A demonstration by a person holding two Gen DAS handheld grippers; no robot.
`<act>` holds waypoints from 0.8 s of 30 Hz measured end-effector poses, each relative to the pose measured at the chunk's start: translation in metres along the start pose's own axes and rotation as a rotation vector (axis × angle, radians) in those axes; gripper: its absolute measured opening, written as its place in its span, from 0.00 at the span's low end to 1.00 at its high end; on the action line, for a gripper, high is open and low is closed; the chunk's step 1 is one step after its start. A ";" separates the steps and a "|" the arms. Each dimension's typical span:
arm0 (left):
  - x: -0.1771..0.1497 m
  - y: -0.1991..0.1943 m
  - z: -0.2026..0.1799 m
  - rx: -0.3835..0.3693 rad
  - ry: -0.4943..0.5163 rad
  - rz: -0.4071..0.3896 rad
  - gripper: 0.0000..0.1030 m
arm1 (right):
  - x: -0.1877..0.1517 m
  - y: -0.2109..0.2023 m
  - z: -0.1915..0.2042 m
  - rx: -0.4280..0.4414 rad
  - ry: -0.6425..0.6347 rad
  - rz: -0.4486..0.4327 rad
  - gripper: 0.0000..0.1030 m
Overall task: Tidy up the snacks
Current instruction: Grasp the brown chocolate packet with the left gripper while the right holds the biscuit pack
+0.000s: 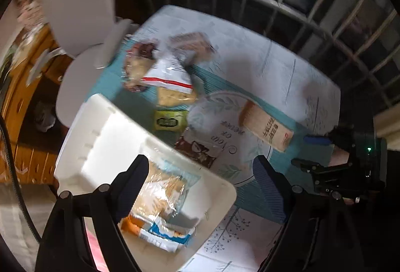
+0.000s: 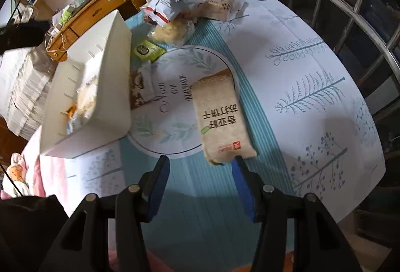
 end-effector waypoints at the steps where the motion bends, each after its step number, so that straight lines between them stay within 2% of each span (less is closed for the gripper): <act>1: 0.007 0.010 -0.004 0.002 0.024 0.027 0.82 | 0.000 0.002 -0.001 -0.002 -0.007 -0.003 0.51; 8: 0.032 0.081 -0.025 0.012 0.135 0.208 0.82 | 0.006 0.019 -0.004 -0.007 -0.082 -0.040 0.51; 15: 0.037 0.144 -0.026 0.056 0.162 0.393 0.82 | 0.009 0.039 -0.006 -0.024 -0.132 -0.023 0.51; 17: 0.039 0.156 -0.026 0.070 0.170 0.417 0.82 | 0.009 0.045 -0.007 -0.029 -0.142 -0.015 0.59; 20: 0.038 0.174 -0.026 0.072 0.170 0.469 0.82 | 0.011 0.052 -0.008 -0.044 -0.164 -0.011 0.64; 24: 0.036 0.193 -0.025 0.095 0.176 0.532 0.82 | 0.016 0.059 -0.008 -0.051 -0.182 -0.020 0.65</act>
Point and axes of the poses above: each gripper's, at about its wrist camera, not at the fingertips, and y roughly the way its jaws point, z to its left, x to its top, the point moved 2 cm from there along y, roughly the way its jaws point, and after that the axes turned 4 degrees about y, right-handed, at the moved point
